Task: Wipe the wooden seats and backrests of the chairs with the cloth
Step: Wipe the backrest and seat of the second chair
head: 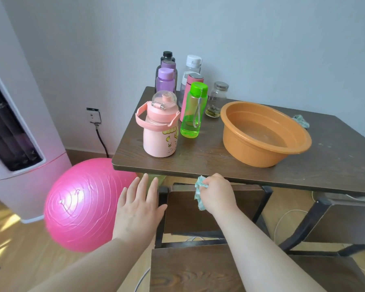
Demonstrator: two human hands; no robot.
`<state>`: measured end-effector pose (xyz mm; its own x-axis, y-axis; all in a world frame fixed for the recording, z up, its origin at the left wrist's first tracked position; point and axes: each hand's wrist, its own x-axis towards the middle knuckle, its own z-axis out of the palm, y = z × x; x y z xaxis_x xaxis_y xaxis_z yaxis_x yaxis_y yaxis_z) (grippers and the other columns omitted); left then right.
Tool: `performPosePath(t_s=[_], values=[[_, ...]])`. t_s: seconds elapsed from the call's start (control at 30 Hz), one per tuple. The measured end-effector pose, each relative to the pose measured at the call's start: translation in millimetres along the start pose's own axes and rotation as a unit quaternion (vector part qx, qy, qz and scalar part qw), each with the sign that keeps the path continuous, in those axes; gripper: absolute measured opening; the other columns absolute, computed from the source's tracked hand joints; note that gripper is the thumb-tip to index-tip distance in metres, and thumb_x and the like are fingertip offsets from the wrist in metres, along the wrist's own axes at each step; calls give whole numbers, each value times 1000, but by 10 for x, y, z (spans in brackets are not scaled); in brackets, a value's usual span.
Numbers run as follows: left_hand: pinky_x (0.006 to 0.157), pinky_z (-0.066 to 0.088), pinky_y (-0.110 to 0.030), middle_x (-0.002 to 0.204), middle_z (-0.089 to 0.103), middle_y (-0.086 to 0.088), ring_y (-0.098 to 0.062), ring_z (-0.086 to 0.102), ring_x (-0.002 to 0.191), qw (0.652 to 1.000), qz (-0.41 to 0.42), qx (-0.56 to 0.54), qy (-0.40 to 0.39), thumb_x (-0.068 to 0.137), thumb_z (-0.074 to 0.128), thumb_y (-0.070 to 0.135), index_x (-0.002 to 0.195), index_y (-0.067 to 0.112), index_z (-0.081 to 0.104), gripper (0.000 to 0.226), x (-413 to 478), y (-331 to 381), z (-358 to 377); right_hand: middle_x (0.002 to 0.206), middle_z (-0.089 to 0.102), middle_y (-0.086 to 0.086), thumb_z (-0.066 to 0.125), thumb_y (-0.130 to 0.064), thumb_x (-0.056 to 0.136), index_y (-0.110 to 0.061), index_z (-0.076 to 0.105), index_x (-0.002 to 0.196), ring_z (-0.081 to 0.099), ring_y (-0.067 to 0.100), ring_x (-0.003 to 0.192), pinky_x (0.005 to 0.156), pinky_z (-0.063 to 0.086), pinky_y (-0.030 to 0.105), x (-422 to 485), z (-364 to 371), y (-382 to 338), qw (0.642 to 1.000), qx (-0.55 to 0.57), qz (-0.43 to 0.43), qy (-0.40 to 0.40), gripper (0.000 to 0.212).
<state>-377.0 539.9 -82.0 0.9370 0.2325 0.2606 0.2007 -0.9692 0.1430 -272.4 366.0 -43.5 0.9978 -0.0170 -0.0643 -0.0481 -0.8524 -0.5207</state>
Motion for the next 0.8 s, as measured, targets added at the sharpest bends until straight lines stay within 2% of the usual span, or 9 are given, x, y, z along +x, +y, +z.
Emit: performPosePath(t_s=[0.13, 0.33, 0.47, 0.53, 0.57, 0.63, 0.73, 0.8], values=[[115, 28, -47, 156, 32, -6, -29, 27, 144, 999, -24, -6, -26, 93, 45, 56, 150, 21, 31, 69, -49, -200, -56, 117, 61, 3, 68, -26, 89, -15, 57, 125, 62, 17, 100, 80, 55, 25, -89, 148, -270, 1000, -7, -15, -5, 40], [120, 15, -44, 162, 11, -2, -26, 8, 149, 995, -64, -42, -60, 96, 32, 58, 154, 26, 8, 71, -121, -432, -111, 113, 67, 5, 57, -27, 95, -13, 68, 116, 63, 22, 99, 83, 56, 32, -129, 278, -615, 996, -4, -67, -66, 28], [120, 14, -44, 162, 11, -3, -26, 7, 149, 994, -75, -45, -71, 96, 31, 59, 155, 25, 6, 72, -183, -502, -131, 113, 60, -3, 60, -24, 94, -17, 69, 115, 60, 16, 99, 67, 42, 13, -282, 451, -698, 985, 13, -153, -74, 25], [120, 13, -43, 162, 10, -3, -26, 6, 149, 993, -75, -46, -76, 97, 30, 59, 154, 25, 5, 72, -212, -507, -129, 108, 55, -4, 61, -20, 92, -14, 68, 110, 59, 13, 89, 62, 45, 10, -409, 572, -680, 976, -24, -206, -62, 20], [120, 13, -43, 162, 10, -3, -26, 6, 149, 993, -74, -51, -78, 97, 30, 58, 155, 25, 4, 72, -229, -508, -126, 108, 53, -4, 61, -19, 92, -12, 67, 109, 58, 13, 90, 70, 51, 15, -466, 624, -646, 969, -50, -237, -43, 19], [120, 13, -43, 162, 8, -3, -25, 5, 149, 992, -72, -53, -84, 97, 29, 59, 155, 25, 3, 71, -270, -499, -118, 111, 52, -5, 61, -20, 93, -11, 67, 111, 57, 14, 100, 88, 54, 26, -536, 693, -558, 958, -66, -277, -13, 21], [121, 12, -42, 163, 5, -2, -24, 3, 149, 993, -60, -47, -96, 98, 27, 59, 154, 26, 0, 71, -347, -500, -77, 109, 51, -7, 58, -19, 95, -11, 68, 111, 55, 13, 101, 89, 55, 29, -554, 720, -478, 952, -41, -302, 9, 21], [121, 12, -42, 163, 6, -2, -24, 4, 149, 993, -54, -50, -98, 98, 28, 58, 155, 25, 2, 71, -397, -499, -27, 109, 51, -9, 57, -19, 95, -11, 68, 111, 55, 10, 100, 89, 54, 26, -556, 724, -441, 951, -27, -308, 17, 21]])
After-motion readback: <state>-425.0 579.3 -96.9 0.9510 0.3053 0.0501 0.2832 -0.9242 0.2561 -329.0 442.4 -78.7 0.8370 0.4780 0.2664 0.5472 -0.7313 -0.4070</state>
